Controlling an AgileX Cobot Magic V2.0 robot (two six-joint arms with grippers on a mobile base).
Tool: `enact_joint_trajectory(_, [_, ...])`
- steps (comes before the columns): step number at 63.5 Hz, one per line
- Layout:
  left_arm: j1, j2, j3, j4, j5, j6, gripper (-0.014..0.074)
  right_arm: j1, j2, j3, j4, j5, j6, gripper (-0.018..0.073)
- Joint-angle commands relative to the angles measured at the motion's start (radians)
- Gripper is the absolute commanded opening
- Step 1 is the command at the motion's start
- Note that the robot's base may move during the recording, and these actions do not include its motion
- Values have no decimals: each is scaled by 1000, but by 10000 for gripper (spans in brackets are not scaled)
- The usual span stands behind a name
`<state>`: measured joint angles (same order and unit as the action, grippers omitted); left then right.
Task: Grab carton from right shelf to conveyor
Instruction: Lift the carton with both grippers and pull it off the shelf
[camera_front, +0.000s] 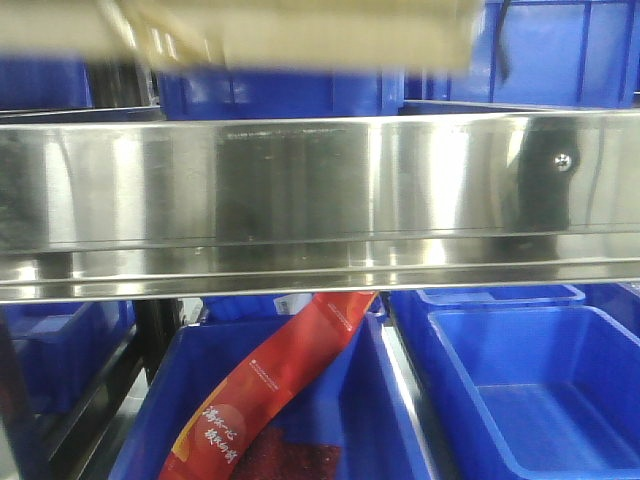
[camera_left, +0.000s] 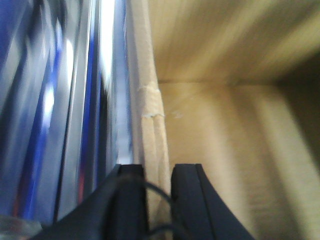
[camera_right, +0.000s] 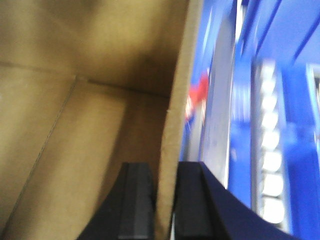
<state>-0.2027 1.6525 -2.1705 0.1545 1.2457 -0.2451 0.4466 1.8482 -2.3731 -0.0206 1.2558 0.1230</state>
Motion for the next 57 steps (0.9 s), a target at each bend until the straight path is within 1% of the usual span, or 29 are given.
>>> enact_joint_trajectory(1, [-28, -65, -9, -13, -25, -1, -16, 17, -73, -3, 21, -35, -12, -60])
enact_joint_trajectory(6, [-64, -113, 33, -3, -25, -1, -16, 41, -119, 39, 21, -35, -8, -60])
enact_joint_trajectory(11, [-101, -158, 112, 33, -25, -3, -16, 63, -164, 110, 21, -35, -8, -60])
enact_joint_trajectory(16, [-131, -213, 212, 64, -25, -45, -16, 79, -214, 203, 14, -35, -8, -60])
enact_joint_trajectory(23, [-164, -285, 361, 69, -25, -65, -16, 92, -289, 357, 14, -35, -8, -60])
enact_joint_trajectory(33, [-186, -369, 515, 67, -25, -80, -16, 96, -410, 563, 14, -35, -8, -60])
enact_joint_trajectory(43, [-194, -432, 578, 36, -25, -80, -16, 96, -525, 662, 21, -35, -8, -60])
enact_joint_trajectory(57, [-194, -481, 580, 28, -25, -80, -16, 96, -630, 665, 21, -35, -8, -60])
